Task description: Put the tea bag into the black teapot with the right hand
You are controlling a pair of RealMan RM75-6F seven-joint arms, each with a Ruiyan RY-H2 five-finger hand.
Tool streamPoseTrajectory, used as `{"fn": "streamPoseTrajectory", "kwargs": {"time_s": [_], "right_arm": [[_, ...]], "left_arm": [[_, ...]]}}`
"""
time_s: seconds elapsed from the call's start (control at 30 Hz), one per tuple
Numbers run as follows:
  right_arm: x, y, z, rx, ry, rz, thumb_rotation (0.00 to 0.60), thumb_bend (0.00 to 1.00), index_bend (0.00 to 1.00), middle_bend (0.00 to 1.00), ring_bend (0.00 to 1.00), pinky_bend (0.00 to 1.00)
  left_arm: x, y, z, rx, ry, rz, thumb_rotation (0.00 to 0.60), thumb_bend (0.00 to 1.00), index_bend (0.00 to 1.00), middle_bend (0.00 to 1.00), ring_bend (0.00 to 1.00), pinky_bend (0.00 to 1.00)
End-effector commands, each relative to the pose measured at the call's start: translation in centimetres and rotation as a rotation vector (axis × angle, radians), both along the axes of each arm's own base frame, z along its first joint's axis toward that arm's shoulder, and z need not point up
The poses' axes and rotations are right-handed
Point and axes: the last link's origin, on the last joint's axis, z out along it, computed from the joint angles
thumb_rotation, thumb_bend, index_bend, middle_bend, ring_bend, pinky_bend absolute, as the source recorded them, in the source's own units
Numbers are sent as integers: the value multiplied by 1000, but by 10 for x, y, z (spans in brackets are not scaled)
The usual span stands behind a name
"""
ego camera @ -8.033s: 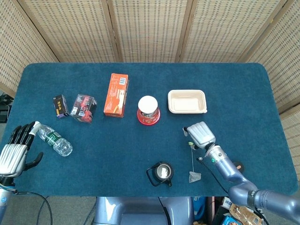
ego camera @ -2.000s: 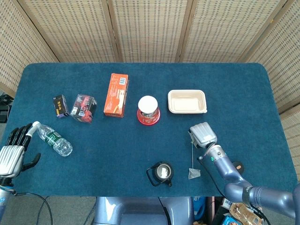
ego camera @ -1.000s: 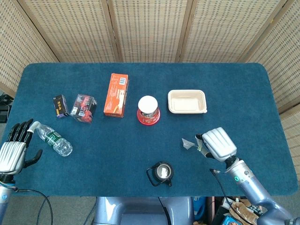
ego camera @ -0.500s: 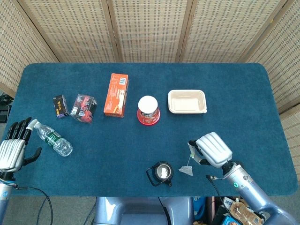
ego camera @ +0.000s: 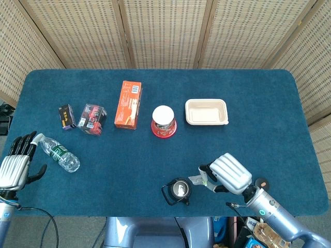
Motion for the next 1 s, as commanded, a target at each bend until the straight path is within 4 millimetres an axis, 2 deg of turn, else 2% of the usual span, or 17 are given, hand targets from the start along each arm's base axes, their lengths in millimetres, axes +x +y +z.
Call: {"fn": "streamPoseTrajectory", "kwargs": {"time_s": [0.03,0.7,1.0], "right_arm": [[5,3,0,39,-26,36,600,756,673,837,874,955],[22,7,-5,114,-57,106,600,755,673,837,874,955],[19,0,-10,119,-53,82,600,756,673,837,874,955]], "left_arm": [[0,0,0,-1,0,2,600,378,0,0,0,0],[-6,-3,-4,-18,-3,26,600,377,0,0,0,0],[-10,-4,-4,-19,-6,36,600,378,0,0,0,0]]}}
